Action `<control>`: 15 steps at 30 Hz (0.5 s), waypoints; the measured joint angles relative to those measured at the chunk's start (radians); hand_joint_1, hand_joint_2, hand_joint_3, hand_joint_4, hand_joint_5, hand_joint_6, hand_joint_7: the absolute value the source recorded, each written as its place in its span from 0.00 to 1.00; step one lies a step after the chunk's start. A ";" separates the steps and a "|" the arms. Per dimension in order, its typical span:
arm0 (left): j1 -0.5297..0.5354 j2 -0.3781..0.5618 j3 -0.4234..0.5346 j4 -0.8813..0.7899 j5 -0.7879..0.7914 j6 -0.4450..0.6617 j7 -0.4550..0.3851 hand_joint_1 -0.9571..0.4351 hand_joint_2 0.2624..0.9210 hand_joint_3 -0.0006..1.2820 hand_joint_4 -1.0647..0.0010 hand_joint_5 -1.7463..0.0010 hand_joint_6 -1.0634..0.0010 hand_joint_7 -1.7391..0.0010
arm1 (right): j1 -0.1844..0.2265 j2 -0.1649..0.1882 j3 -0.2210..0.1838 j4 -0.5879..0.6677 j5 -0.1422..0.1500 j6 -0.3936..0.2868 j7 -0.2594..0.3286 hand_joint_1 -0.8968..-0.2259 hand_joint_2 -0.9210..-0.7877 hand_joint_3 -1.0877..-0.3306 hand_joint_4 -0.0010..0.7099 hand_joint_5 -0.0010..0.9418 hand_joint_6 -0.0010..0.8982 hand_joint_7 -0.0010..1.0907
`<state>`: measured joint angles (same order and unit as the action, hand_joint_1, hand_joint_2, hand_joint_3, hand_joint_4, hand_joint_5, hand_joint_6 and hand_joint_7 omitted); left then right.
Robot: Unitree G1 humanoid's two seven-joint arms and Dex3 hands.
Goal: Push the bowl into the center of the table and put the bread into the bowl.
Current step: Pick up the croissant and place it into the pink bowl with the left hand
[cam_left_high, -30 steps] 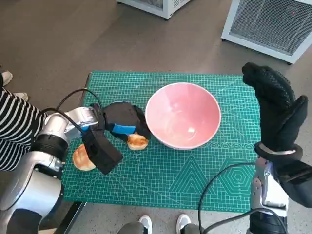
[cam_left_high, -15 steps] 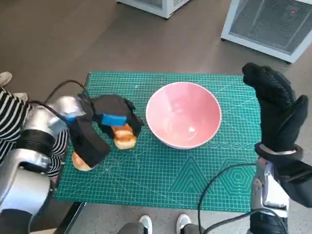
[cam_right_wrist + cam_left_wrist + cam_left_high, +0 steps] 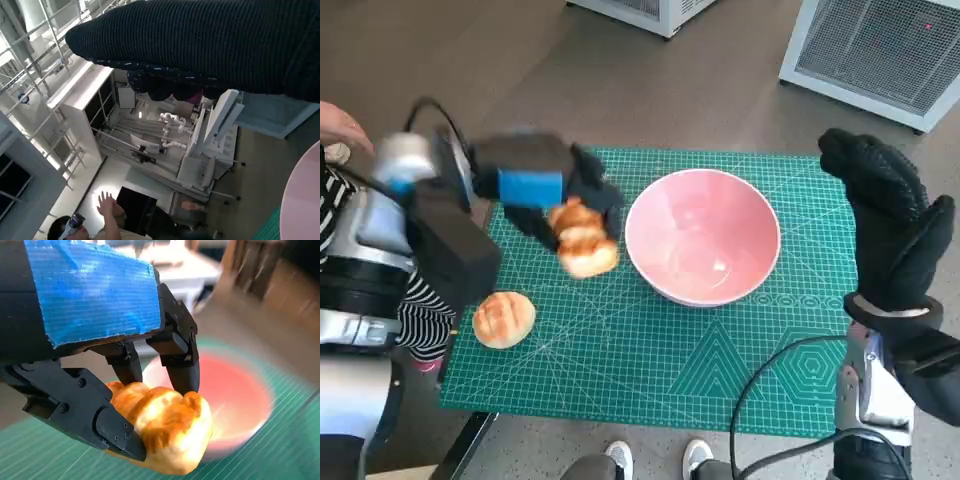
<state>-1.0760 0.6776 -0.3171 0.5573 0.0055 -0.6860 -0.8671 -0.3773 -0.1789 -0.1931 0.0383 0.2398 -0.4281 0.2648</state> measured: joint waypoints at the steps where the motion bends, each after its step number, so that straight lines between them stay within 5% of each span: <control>1: -0.003 -0.011 0.016 -0.019 -0.013 0.018 0.000 0.69 1.00 0.02 0.36 0.38 0.30 0.34 | 0.000 -0.001 0.000 0.000 0.000 0.000 0.000 0.34 0.00 0.50 0.21 0.00 0.10 0.43; 9: -0.030 -0.141 0.065 -0.049 -0.026 0.043 0.035 0.69 0.99 0.01 0.33 0.39 0.30 0.36 | 0.001 -0.004 0.000 -0.001 0.001 0.000 0.001 0.34 0.00 0.50 0.21 0.00 0.10 0.43; 15: -0.077 -0.247 0.054 0.081 0.046 -0.043 0.082 0.69 1.00 0.03 0.37 0.36 0.32 0.35 | 0.006 -0.005 0.001 -0.005 0.001 0.000 0.001 0.34 0.00 0.50 0.21 0.00 0.10 0.43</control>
<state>-1.1525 0.4301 -0.2628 0.6379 0.0520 -0.7285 -0.7849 -0.3718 -0.1839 -0.1925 0.0330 0.2405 -0.4280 0.2660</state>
